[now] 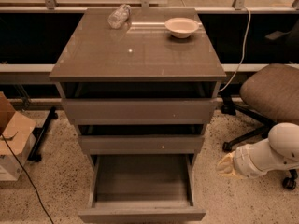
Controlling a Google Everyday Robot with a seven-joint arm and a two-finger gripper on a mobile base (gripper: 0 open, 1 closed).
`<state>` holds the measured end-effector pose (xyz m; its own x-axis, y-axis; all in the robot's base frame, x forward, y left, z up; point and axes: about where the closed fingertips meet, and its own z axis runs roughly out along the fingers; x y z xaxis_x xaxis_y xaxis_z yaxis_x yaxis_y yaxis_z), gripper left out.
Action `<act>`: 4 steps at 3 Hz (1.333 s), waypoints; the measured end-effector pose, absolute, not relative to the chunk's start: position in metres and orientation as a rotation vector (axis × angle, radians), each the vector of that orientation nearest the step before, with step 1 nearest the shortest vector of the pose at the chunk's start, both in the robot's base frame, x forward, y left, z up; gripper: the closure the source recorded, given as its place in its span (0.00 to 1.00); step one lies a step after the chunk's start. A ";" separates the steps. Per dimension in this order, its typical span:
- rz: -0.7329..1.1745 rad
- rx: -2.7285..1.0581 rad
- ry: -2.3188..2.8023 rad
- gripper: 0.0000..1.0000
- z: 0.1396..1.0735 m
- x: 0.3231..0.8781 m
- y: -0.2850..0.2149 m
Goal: Close bottom drawer
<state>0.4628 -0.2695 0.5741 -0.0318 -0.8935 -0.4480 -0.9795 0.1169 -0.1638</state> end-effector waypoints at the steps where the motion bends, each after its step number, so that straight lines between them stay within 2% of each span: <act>1: 0.261 -1.813 1.962 1.00 0.574 0.463 -0.269; 4: 0.453 -1.904 1.989 1.00 0.482 0.437 -0.234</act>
Offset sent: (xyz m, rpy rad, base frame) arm -0.0128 0.0187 -0.0410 -0.0404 0.0814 0.0427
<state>0.4373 -0.2341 0.4820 -0.0363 -0.8874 -0.4597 -0.9989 0.0459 -0.0099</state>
